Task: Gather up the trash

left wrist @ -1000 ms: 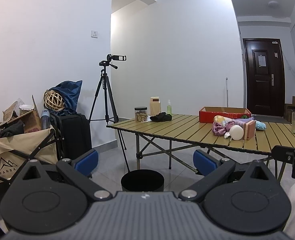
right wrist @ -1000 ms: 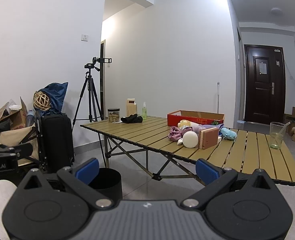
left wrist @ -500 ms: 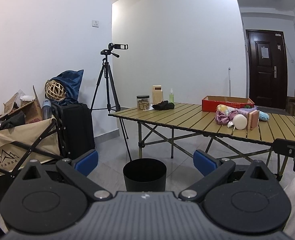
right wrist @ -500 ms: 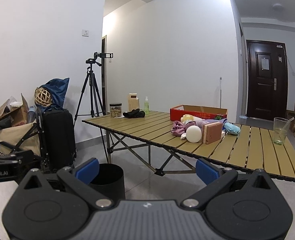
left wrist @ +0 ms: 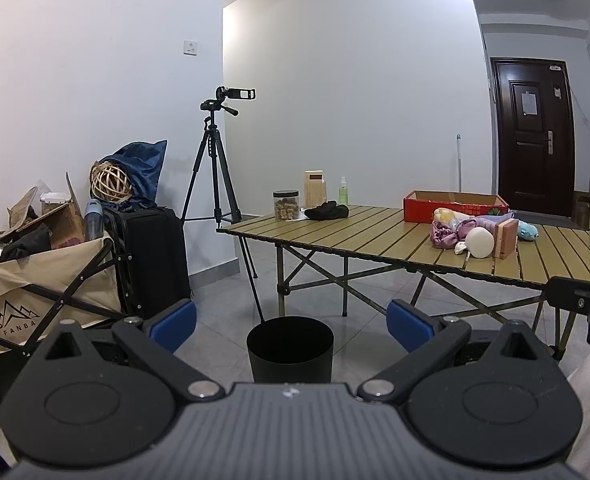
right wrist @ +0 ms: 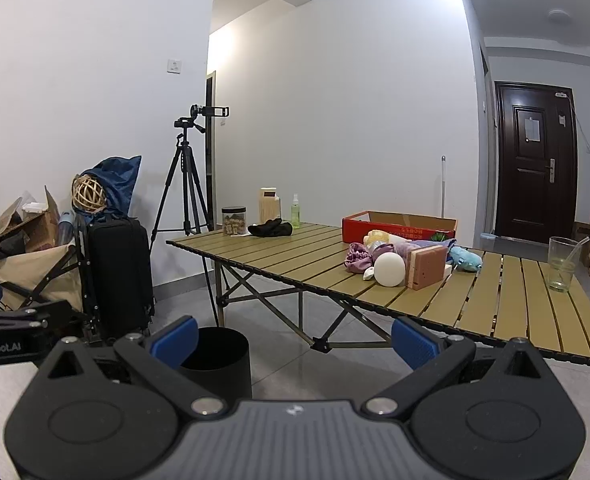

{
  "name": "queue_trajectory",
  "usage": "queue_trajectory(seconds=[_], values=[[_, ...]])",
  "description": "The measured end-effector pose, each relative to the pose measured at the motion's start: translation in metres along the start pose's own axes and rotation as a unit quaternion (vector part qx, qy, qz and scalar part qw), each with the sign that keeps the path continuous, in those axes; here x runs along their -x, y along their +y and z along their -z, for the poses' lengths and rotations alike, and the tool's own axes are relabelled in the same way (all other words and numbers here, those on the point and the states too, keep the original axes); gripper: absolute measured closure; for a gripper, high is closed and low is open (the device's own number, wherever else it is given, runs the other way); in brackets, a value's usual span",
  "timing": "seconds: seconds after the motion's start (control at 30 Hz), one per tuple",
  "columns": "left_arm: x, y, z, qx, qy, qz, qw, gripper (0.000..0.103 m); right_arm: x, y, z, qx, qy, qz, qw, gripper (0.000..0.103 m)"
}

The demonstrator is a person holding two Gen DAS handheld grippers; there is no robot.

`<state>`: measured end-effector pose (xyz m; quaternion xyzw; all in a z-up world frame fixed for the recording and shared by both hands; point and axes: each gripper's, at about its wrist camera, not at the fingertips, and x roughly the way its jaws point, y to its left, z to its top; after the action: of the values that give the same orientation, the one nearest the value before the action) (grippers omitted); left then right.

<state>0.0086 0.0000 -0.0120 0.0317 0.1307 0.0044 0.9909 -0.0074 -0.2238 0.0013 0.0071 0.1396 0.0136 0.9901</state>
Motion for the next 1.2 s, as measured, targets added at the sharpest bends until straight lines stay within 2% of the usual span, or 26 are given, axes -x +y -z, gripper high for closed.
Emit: queue_trajectory(seconds=[1.2], values=[[-0.0006, -0.0003, 0.0017, -0.003, -0.008, 0.003, 1.0000, 0.000, 0.0017, -0.0028, 0.0028, 0.001, -0.005, -0.013, 1.000, 0.000]])
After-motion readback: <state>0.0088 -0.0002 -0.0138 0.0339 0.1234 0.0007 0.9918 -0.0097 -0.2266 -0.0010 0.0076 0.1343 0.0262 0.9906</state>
